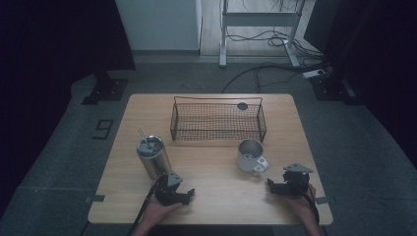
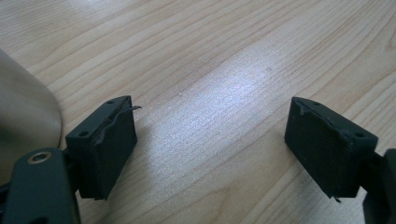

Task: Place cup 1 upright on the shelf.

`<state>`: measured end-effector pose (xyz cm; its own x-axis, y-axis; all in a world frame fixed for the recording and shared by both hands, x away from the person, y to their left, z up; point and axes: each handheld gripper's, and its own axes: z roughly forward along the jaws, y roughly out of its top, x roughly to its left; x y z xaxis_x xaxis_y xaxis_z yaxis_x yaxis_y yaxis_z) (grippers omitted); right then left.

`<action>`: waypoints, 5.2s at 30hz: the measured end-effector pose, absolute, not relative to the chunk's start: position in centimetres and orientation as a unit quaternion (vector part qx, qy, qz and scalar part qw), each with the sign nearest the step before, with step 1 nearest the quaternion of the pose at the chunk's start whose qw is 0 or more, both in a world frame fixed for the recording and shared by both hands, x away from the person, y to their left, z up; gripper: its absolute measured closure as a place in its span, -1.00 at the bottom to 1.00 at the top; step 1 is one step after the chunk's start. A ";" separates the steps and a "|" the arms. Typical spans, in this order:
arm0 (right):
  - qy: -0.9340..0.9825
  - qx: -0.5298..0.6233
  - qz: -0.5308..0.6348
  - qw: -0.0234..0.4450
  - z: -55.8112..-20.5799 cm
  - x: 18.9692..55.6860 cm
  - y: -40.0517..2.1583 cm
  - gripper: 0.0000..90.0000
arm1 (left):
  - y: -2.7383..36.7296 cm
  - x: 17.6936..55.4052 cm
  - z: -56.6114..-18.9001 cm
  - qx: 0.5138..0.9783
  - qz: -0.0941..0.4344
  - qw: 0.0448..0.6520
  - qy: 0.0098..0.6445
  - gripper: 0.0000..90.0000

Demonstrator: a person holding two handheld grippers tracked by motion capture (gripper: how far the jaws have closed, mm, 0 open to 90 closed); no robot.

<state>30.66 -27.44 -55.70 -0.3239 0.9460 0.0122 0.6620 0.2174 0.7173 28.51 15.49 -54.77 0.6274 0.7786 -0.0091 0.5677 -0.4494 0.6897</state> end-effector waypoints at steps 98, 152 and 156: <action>0.747 0.538 0.321 0.223 -55.7 30.7 -27.5 -0.99 | 24.7 25.4 -45.7 0.751 0.212 0.453 0.432 -0.67; 0.744 0.541 0.321 0.224 -55.7 30.7 -27.6 -0.95 | 25.6 30.8 -48.4 0.734 0.206 0.422 0.490 -0.87; 0.744 0.541 0.321 0.224 -55.6 30.7 -27.6 -0.95 | 25.3 31.3 -48.3 0.737 0.207 0.420 0.487 -0.88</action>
<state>30.68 -27.58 -55.65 -0.3144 0.9492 0.0141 0.6611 0.2083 0.7208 31.30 25.28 -48.29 0.4397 0.8920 -0.1047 0.5446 -0.1721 0.8208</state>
